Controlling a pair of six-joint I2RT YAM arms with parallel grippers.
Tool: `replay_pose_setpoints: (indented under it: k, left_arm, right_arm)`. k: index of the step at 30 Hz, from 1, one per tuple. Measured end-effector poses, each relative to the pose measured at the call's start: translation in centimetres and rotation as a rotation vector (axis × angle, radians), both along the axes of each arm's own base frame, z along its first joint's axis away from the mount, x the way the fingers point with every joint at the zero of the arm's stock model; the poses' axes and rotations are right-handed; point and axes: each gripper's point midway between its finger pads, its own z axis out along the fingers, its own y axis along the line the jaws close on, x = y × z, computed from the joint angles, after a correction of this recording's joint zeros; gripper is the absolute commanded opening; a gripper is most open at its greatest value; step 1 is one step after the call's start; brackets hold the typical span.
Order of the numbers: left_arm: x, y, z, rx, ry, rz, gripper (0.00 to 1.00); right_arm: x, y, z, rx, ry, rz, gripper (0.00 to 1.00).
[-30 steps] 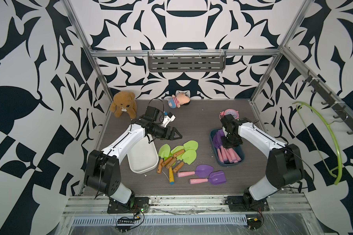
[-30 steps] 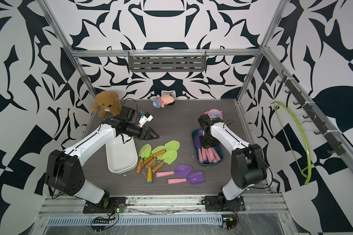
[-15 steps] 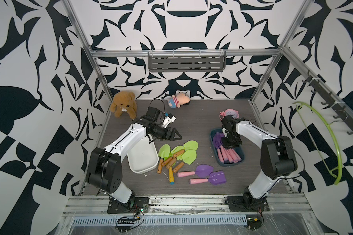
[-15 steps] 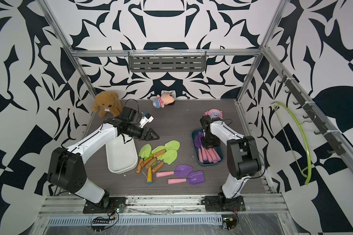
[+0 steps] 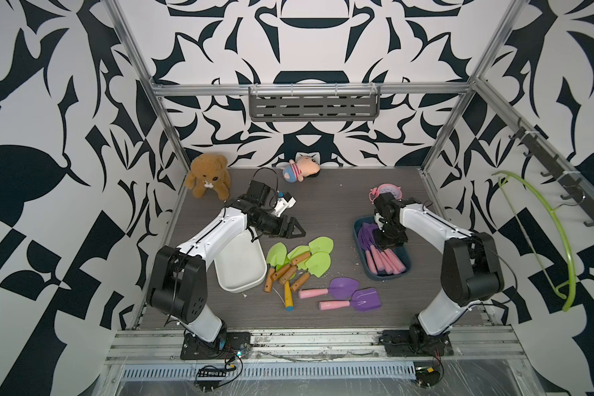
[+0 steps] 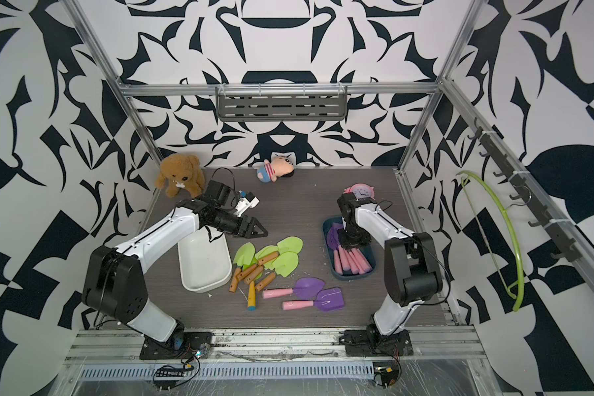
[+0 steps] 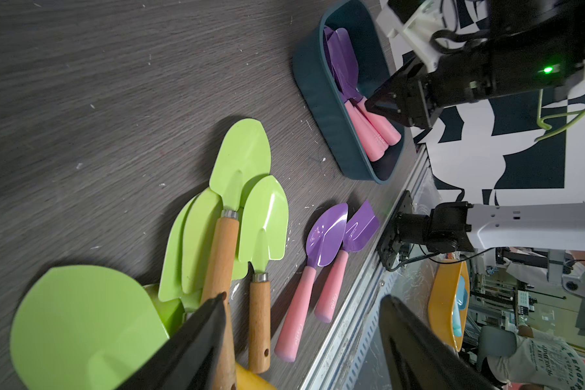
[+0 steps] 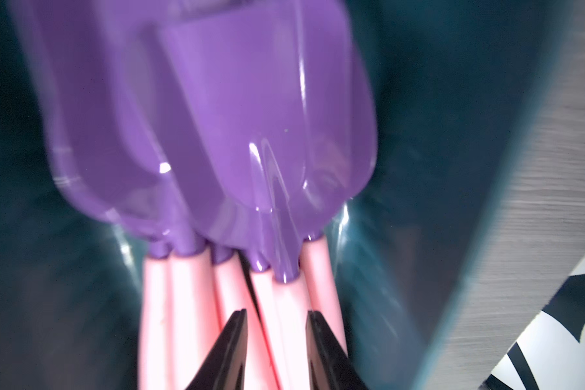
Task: Sort the small shovels by color and place them into the storage box
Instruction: Place the shovel in the storage box.
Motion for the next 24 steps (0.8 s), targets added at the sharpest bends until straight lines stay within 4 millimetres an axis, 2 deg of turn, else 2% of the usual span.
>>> replay_pose_setpoints:
  k: [5,8,10,15,21,24]
  left_arm:
    - [-0.5,0.0,-0.6,0.04,-0.074,-0.073,0.75]
    - [-2.0,-0.9,-1.3,0.081,-0.135,-0.178,0.7]
    - [-3.9,-2.0,-1.9,0.123,-0.18,-0.278,0.65]
    - [-8.9,-4.7,-4.2,0.236,-0.264,-0.531,0.61]
    - [-12.3,-6.4,-8.3,0.402,-0.273,-0.732,0.6]
    - [-13.8,-7.1,-9.6,0.454,-0.28,-0.8,0.59]
  right_arm:
    - [-0.1,1.4,5.4,0.108,-0.18,-0.027,0.32]
    - [-1.0,2.7,7.6,0.203,-0.265,-0.052,0.31]
    - [-2.1,3.6,7.9,0.263,-0.285,-0.069,0.31]
    - [-4.1,5.2,7.2,0.353,-0.284,-0.088,0.3]
    - [-3.8,6.4,7.2,0.387,-0.293,-0.086,0.3]
    - [-3.6,6.8,7.2,0.394,-0.3,-0.076,0.3]
